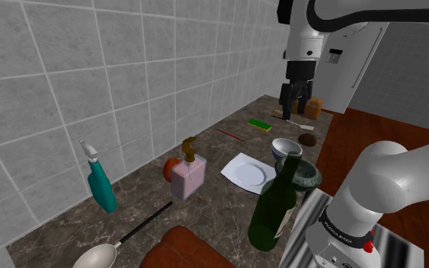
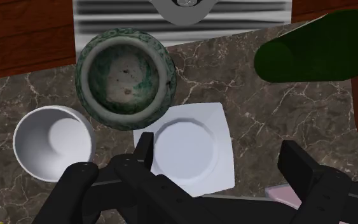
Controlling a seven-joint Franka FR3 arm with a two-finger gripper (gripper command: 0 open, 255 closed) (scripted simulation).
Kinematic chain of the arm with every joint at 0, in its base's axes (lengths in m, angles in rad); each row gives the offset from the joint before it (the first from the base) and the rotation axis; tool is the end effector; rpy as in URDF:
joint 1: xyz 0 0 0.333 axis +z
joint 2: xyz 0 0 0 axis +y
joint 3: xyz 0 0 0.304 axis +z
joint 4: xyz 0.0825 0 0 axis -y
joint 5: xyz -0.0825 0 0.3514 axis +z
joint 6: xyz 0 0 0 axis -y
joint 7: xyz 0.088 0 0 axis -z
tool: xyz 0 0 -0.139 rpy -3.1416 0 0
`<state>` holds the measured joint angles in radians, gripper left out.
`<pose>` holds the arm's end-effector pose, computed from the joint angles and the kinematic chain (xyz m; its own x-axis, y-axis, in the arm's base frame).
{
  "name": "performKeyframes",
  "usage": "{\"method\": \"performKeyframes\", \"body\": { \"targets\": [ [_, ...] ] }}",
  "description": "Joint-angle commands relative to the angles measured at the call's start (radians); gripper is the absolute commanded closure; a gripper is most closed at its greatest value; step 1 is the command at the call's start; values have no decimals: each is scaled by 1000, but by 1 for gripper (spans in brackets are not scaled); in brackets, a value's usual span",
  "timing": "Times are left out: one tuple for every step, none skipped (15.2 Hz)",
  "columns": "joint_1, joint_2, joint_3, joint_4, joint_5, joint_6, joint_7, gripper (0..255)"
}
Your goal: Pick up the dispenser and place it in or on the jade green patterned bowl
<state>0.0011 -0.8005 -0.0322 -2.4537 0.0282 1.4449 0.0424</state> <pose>0.2536 -0.0051 0.5030 0.9764 -0.0549 -0.2088 -0.0651 -0.9970 -0.0424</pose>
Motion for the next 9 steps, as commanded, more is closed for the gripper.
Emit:
{"method": "performKeyframes", "body": {
  "targets": [
    [0,0,0,0,0,0,0,0],
    [9,24,15,3,13,26,12,0],
    [17,50,29,8,26,51,23,0],
    [25,76,44,13,37,76,34,0],
    [34,103,58,20,48,101,45,0],
    [41,131,72,28,58,125,56,0],
    [49,159,86,38,68,149,66,0],
    [56,188,99,48,76,172,77,0],
    [63,218,113,60,84,194,87,0]
  ]
}}
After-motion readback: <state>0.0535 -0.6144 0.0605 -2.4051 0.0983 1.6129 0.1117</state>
